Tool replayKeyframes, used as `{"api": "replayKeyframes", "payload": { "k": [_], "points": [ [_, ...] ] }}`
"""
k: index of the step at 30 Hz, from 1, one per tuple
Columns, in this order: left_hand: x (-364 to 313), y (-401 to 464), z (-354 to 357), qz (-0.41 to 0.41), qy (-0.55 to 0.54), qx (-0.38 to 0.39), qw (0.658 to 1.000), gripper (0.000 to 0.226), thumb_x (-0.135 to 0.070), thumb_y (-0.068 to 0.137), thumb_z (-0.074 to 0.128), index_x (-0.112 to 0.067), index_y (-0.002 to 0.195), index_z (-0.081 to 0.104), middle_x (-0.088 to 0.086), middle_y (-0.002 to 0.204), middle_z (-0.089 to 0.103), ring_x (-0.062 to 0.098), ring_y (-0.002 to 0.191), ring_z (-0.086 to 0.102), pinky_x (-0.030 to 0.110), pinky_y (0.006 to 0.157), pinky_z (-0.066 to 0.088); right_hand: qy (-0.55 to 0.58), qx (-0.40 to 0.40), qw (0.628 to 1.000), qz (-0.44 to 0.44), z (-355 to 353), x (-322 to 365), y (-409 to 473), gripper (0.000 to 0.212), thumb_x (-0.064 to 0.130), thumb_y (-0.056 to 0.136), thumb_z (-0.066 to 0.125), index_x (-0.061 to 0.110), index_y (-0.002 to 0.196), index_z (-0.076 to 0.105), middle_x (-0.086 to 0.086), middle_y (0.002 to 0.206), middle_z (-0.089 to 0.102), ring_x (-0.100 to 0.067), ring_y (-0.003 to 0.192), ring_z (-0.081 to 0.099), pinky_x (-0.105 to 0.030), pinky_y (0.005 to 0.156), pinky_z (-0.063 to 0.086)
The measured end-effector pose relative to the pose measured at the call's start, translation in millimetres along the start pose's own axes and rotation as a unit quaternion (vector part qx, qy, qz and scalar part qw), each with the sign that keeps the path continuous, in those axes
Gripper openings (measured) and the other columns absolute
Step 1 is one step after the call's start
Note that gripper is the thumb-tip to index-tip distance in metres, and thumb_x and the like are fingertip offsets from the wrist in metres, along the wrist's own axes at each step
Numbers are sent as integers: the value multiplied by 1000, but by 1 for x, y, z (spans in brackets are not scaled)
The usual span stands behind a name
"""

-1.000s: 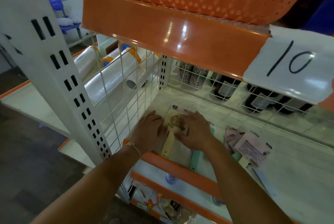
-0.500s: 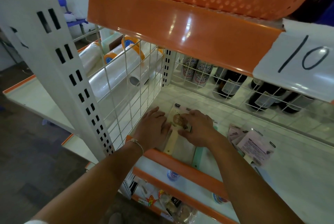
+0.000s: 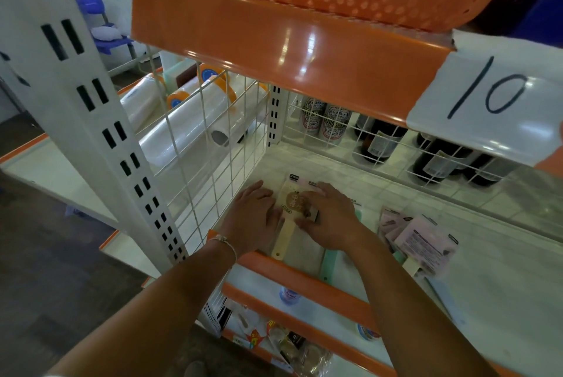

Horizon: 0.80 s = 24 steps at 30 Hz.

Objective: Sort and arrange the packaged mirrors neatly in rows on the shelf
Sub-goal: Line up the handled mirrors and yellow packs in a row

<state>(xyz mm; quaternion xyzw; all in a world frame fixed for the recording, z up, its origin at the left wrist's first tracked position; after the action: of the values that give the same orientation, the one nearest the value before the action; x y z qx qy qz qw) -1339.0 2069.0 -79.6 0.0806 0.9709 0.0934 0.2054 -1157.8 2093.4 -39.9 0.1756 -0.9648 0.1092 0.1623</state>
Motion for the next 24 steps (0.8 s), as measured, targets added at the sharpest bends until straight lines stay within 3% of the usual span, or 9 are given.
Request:
{"api": "replayKeyframes", "payload": {
  "k": [3,5,7,9,12,16,19,24],
  "points": [
    [-2,-2,-4,-8,-25,-17,1000,58,-45,90,32,-7,112,69,7,125,64,25,137,40,36,114,26,112,-107,988,29,-13,-8,-14,50,33,96,56,21,143,46,-10,157,28,-24,146,22,-38,119,18],
    [-6,-3,-8,-3,-35,-30,999,64,-45,88,25,-5,115,67,9,125,64,27,137,41,37,113,26,186,-191,960,81,-22,-19,-30,41,21,97,55,15,137,52,-11,148,41,-23,140,33,-30,112,23],
    [-9,-3,-10,1,-30,-18,999,68,-46,87,21,-6,122,63,9,130,61,26,139,37,37,115,25,227,-223,936,150,-23,-32,-44,37,16,97,53,13,134,54,-8,138,48,-22,131,42,-28,108,31],
    [-11,-3,-10,8,-21,-3,1000,72,-48,85,18,-7,130,57,9,136,56,26,142,33,38,116,23,227,-204,933,189,-19,-39,-51,37,16,97,52,14,134,53,-9,136,50,-23,126,48,-34,105,40],
    [-11,-2,-7,36,5,19,999,70,-51,89,16,-16,142,46,6,146,48,22,144,28,35,117,20,187,-140,953,194,-7,-41,-55,40,21,96,56,12,134,54,-10,134,53,-24,124,49,-34,104,39],
    [-11,-3,-2,68,18,41,997,65,-54,93,17,-24,143,47,8,149,44,23,144,29,32,115,14,117,-97,972,177,6,-35,-56,41,34,86,60,15,122,63,-8,122,59,-27,117,53,-38,99,42],
    [-9,-3,0,64,15,45,997,64,-53,93,19,-23,141,49,9,148,45,24,144,30,31,115,11,85,-85,973,197,16,-36,-56,53,42,86,60,17,133,59,-11,139,51,-30,129,45,-45,110,35],
    [-7,-1,3,60,4,49,997,61,-52,93,24,-22,138,53,10,145,49,25,142,34,33,116,16,106,-95,969,202,18,-34,-57,53,38,91,60,15,138,53,-13,148,40,-30,135,39,-38,113,32]
  ]
}}
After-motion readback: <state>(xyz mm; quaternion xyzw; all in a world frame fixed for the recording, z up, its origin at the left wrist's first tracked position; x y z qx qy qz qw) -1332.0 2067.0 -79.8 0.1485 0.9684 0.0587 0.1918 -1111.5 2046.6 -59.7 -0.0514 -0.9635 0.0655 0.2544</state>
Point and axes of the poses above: each hand's wrist, its own y-axis towards the middle knuckle, its own z-axis out of the palm, x = y × z, the point moved 3 cm from there along y, towards the middle knuckle
